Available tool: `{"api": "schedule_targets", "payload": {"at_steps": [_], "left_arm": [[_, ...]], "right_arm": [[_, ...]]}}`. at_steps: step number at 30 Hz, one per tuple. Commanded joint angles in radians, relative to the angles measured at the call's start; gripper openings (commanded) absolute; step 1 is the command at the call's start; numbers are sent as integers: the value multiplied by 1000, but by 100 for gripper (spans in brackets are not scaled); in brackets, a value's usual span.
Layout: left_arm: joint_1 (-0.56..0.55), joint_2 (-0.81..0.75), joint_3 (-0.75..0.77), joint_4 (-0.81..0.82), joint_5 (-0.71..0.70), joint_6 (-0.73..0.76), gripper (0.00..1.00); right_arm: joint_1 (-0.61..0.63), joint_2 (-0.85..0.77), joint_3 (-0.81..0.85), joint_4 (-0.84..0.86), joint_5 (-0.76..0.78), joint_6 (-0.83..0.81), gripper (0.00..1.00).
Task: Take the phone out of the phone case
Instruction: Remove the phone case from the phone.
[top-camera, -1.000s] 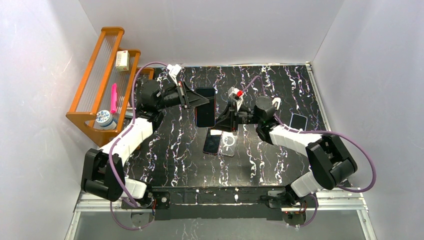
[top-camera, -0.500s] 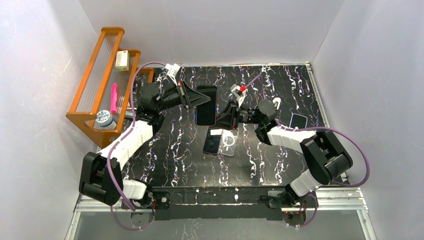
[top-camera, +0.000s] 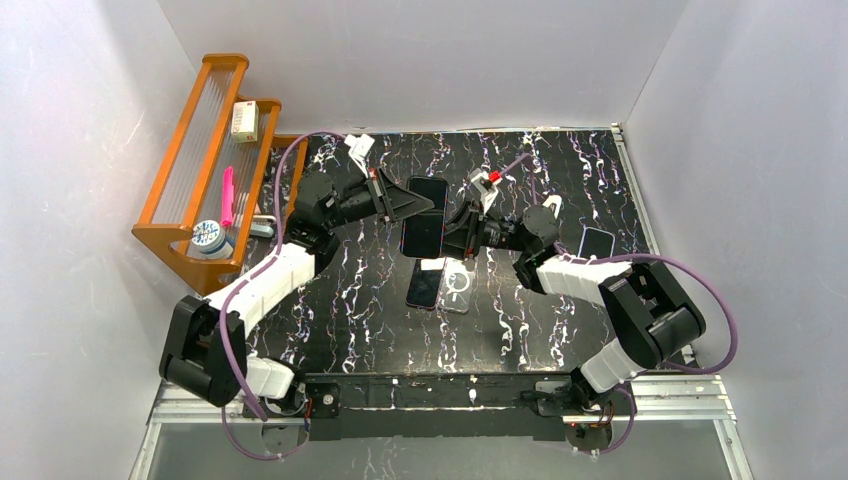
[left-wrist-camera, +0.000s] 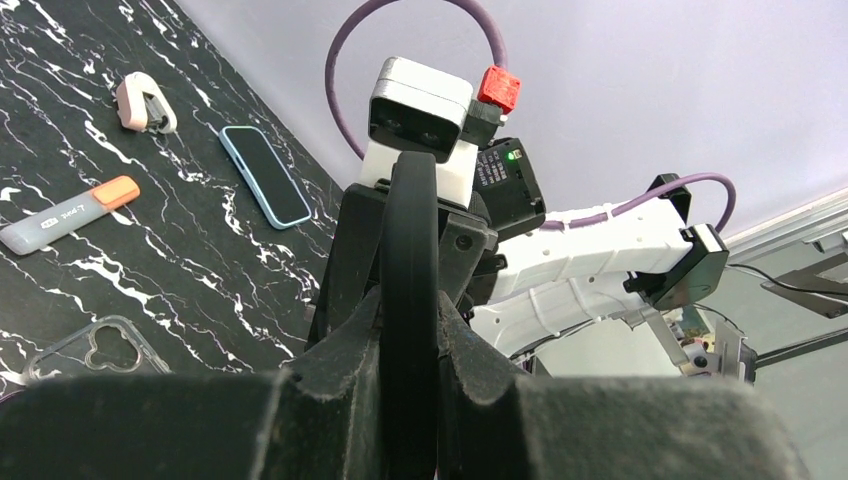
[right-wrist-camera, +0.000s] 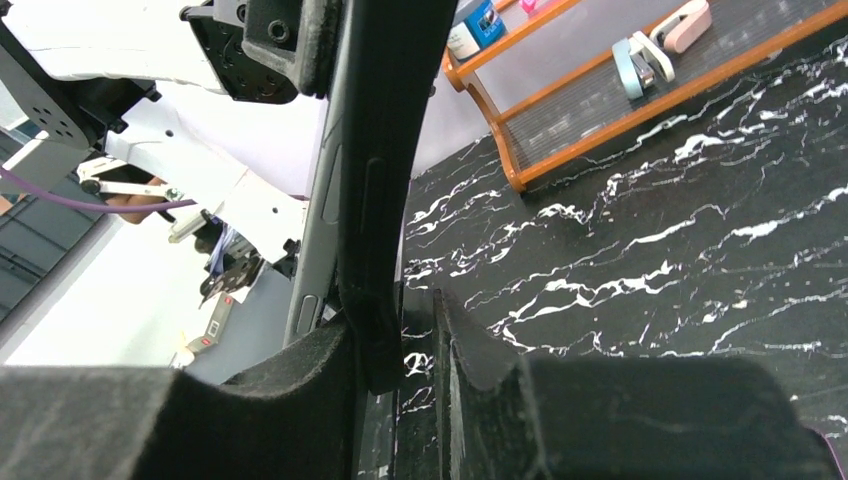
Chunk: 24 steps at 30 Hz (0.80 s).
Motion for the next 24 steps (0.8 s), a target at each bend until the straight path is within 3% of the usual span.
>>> {"api": "schedule_targets", "payload": {"at_steps": [1,5,13,19,24], "left_arm": [[-92,45,-46,-77,91,-13,0],[-93,61,-48,-93,59,-7,2],[-81,138,79,-366,-63,171,34],[-68,200,143,-417,-119,183,48],[-68,207,224,-551,-201,258,69]], "right_arm": [[-6,-23,34,208,208,28,35],[-7,-25,8,215,222,47,27],[-10,-54,-71,118,252,76,2],[-9,-102,-106,-54,286,68,1],[-9,-124,-115,-229,328,71,1]]}}
